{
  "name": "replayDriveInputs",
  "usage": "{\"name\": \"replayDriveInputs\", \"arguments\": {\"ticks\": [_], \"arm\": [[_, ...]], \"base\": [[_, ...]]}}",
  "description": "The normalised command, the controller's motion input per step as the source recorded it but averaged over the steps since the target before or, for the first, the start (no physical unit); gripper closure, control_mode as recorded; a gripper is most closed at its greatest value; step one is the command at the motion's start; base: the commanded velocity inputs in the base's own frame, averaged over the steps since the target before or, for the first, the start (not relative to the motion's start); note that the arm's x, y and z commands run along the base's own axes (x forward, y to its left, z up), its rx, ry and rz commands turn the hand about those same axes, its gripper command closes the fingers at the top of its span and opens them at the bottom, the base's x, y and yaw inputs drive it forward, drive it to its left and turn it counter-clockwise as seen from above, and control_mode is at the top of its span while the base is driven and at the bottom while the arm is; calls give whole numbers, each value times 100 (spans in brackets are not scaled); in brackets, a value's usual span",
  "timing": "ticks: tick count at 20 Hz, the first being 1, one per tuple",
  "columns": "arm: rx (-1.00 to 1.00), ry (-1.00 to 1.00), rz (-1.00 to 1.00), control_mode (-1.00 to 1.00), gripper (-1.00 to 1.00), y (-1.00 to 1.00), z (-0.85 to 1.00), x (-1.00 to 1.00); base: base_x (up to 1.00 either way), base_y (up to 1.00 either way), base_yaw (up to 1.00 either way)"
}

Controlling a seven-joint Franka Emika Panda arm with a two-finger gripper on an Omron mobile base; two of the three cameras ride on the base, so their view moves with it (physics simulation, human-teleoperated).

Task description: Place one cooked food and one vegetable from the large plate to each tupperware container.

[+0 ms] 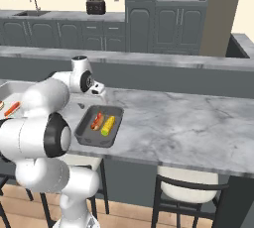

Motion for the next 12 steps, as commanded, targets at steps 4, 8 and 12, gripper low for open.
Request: {"name": "replayDriveInputs", "arguments": {"ticks": [4, 8, 12], "arm": [[0, -29, 0, -100, -100, 6, 100, -99], [2, -31, 0, -100, -100, 0, 100, -100], [0, -31, 0, -100, -100, 0, 94, -100]], "base": [[0, 0, 0], [0, 0, 0], [0, 0, 0]]}}
